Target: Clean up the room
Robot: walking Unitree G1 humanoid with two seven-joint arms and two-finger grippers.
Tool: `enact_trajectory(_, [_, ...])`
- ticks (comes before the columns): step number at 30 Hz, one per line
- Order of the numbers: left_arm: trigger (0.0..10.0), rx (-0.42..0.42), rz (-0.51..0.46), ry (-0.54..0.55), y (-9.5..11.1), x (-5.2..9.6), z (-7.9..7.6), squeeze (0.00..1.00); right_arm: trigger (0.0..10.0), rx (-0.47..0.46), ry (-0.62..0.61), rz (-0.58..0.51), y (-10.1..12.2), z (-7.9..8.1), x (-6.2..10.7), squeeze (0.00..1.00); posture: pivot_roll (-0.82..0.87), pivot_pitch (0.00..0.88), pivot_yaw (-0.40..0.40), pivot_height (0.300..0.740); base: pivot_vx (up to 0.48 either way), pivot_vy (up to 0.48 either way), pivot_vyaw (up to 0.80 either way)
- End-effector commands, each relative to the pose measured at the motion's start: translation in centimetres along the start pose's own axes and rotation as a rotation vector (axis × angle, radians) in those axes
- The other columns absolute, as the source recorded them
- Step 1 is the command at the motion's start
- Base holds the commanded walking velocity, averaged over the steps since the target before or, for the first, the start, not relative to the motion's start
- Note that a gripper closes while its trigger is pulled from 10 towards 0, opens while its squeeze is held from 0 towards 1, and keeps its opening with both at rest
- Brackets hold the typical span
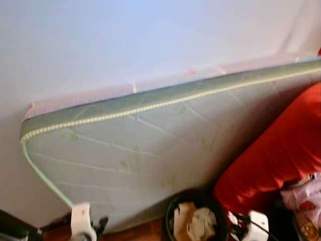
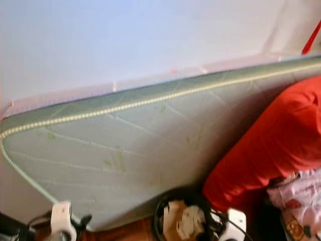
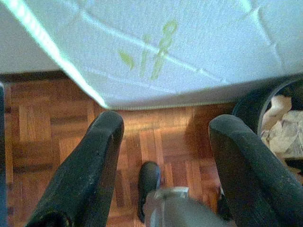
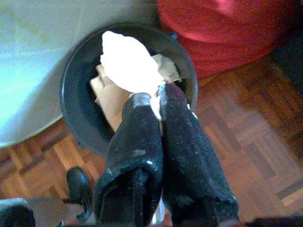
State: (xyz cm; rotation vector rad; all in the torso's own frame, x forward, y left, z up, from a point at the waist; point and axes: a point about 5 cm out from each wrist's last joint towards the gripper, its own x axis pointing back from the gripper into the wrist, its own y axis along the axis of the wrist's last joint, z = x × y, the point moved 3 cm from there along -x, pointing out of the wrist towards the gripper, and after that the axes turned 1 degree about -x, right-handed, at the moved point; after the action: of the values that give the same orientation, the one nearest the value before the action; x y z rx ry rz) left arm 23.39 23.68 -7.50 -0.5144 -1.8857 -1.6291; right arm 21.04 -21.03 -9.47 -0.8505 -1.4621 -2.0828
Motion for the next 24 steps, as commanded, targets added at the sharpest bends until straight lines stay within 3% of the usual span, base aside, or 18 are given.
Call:
enact_trajectory(1, [10.0, 0.008, -0.093, -0.051, 2.7, -0.9, -2.1, 0.0, 10.0, 0.065, 0.088, -0.145, 5.7, 4.1, -1.7, 0.0, 0.07, 0.144, -0.019, 0.74, 0.0, 0.0, 0.0])
enact_trajectory(2, [10.0, -0.017, -0.207, -0.102, 5.7, -1.2, -3.5, 0.0, 10.0, 0.096, 0.159, -0.232, 9.5, 7.4, -2.3, 0.0, 0.09, 0.191, -0.015, 0.74, 0.0, 0.0, 0.0])
enact_trajectory(3, [10.0, -0.027, -0.26, -0.123, 7.0, -1.2, -4.0, 0.0, 10.0, 0.113, 0.167, -0.25, 10.2, 7.8, -2.3, 0.0, 0.1, 0.208, -0.02, 0.74, 0.0, 0.0, 0.0])
enact_trajectory(5, [10.0, -0.034, -0.388, -0.156, 9.5, -0.9, -5.1, 0.0, 10.0, 0.107, 0.158, -0.288, 11.6, 8.1, -2.3, 0.0, 0.11, 0.248, -0.029, 0.74, 0.0, 0.0, 0.0])
enact_trajectory(10, [10.0, -0.08, -0.555, -0.173, 12.1, 0.4, -6.7, 0.0, 10.0, 0.098, 0.12, -0.319, 13.7, 7.4, -2.3, 0.0, 0.14, 0.316, -0.045, 0.74, 0.0, 0.0, 0.0])
enact_trajectory(13, [10.0, -0.09, -0.598, -0.195, 12.1, 1.5, -7.3, 0.0, 10.0, 0.099, 0.105, -0.323, 13.9, 7.1, -2.2, 0.0, 0.16, 0.333, -0.043, 0.74, 0.0, 0.0, 0.0])
enact_trajectory(18, [10.0, -0.085, -0.633, -0.151, 12.4, 2.4, -6.2, 0.0, 10.0, 0.083, 0.14, -0.257, 12.1, 7.8, -2.5, 0.0, 0.18, 0.333, -0.039, 0.74, 0.0, 0.0, 0.0])
enact_trajectory(24, [10.0, -0.072, -0.597, -0.123, 10.5, 3.4, -5.5, 0.0, 10.0, 0.086, 0.143, -0.234, 11.2, 8.0, -2.6, 0.0, 0.19, 0.348, -0.033, 0.74, 0.0, 0.0, 0.0])
